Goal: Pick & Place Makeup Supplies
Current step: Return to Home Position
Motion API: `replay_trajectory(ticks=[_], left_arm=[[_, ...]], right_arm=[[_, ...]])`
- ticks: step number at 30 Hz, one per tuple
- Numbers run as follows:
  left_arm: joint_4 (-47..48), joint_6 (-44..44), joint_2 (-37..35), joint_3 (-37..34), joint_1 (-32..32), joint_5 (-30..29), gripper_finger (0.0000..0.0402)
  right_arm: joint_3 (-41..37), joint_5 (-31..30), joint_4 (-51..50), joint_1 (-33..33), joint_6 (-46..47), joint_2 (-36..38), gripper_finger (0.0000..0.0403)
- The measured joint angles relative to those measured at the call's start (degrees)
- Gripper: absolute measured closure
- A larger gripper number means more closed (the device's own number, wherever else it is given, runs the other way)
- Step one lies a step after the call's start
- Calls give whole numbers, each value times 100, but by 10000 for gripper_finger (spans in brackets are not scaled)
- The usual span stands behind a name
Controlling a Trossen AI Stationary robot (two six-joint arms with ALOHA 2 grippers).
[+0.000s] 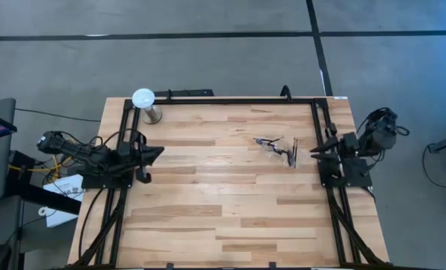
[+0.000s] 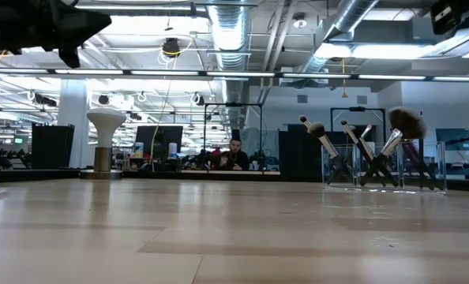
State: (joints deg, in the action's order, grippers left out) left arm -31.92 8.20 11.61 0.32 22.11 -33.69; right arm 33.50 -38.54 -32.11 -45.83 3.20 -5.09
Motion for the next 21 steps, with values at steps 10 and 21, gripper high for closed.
replay_trajectory(ticks=[10, 21], left_arm=[[19, 10, 37, 0, -438, 76, 398], [17, -479, 242, 2, -1278, 1119, 398]], right_arm=[[-1145, 488, 1470, 49, -1093, 455, 342], [-2535, 1262, 3294, 719, -1955, 491, 342]])
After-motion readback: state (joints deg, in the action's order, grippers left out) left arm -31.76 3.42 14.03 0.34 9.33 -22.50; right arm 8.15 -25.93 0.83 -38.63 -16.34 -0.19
